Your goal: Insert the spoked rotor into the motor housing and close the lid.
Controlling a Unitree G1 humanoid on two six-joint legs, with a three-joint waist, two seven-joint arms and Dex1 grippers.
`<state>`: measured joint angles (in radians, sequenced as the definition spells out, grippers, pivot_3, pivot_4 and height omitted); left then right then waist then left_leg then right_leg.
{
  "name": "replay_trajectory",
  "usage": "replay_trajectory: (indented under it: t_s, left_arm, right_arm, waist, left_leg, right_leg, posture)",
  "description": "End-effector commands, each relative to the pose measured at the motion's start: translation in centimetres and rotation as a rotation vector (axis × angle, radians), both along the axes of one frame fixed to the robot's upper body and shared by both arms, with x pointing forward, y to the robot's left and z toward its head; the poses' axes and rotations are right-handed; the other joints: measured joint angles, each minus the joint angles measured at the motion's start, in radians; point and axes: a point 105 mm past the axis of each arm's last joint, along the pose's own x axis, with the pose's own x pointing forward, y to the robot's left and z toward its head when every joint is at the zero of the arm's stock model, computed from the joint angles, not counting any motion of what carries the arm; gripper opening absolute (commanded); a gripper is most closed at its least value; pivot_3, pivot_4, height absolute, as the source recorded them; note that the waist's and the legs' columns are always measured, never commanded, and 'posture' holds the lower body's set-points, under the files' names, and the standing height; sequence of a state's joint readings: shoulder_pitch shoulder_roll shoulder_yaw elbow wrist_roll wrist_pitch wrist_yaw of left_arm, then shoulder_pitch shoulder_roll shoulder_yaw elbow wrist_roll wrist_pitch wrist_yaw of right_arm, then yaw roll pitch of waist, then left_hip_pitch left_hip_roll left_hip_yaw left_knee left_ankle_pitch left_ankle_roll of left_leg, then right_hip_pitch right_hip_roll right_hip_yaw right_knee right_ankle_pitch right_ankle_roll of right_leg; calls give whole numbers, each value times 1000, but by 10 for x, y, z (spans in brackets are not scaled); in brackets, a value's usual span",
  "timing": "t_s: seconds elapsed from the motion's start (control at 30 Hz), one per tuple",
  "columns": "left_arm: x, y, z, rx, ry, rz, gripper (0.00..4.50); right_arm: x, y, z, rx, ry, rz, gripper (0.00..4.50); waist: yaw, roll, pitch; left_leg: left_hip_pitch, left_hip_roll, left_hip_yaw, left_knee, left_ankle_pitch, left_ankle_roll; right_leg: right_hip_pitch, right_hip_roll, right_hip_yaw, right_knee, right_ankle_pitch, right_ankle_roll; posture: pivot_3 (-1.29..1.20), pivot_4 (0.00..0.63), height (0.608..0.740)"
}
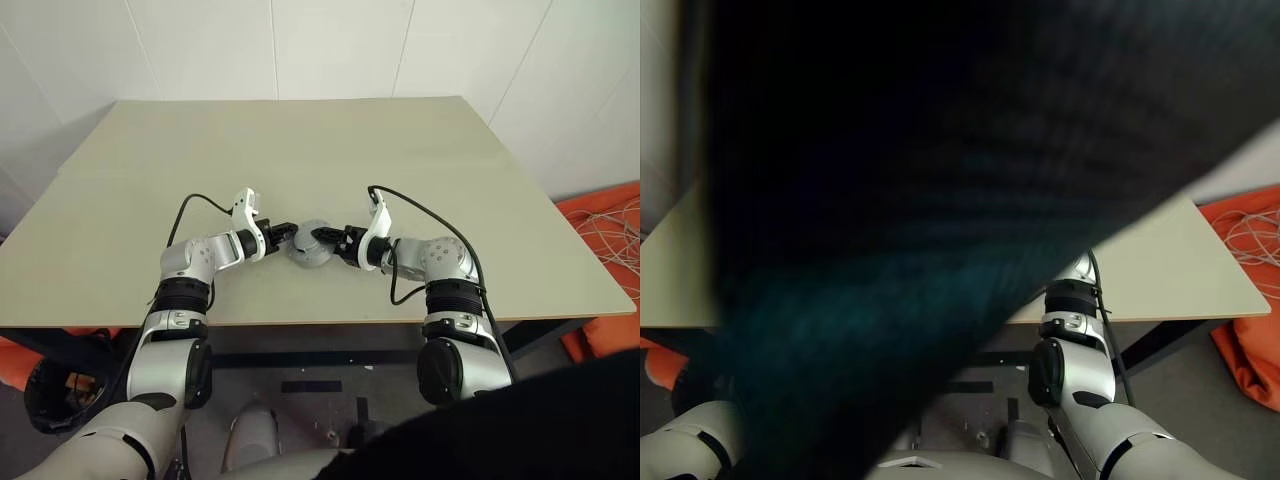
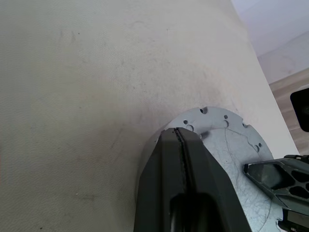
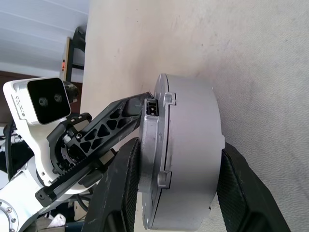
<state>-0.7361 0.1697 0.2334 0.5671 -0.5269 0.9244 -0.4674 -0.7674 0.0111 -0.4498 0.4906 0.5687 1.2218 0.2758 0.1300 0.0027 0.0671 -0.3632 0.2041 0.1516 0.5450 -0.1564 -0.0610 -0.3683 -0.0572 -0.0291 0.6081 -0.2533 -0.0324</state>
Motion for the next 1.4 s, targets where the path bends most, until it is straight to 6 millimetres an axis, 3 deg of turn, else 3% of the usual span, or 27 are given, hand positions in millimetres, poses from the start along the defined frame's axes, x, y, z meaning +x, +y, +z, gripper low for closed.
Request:
replay_trajectory:
  t_s: [0.03, 0.47, 1.4]
  left_arm:
    - [-6, -7, -15, 26, 61, -23, 0]
    - [-5, -5, -13, 16, 45, -13, 0]
    - [8, 8, 14, -99, -70, 66, 0]
  right_arm:
    - [6, 13, 28, 66, -76, 30, 2170]
    - [14, 6, 25, 77, -47, -30, 2133]
    - [41, -14, 24, 239, 39, -233, 2060]
  waist:
    - [0, 0, 0]
    - [1, 0, 0]
    - [0, 0, 0]
  left_leg:
    - [0, 0, 0, 0, 0, 0]
    - [0, 0, 0, 1, 0, 0]
    - [-5, 1, -1, 2, 0, 0]
  right_leg:
    - [0, 0, 0, 0, 0, 0]
    - [0, 0, 0, 0, 0, 0]
    - [-3, 0, -2, 1, 0, 0]
  posture:
    - [0, 0, 740]
    - [0, 0, 740]
    - [0, 0, 740]
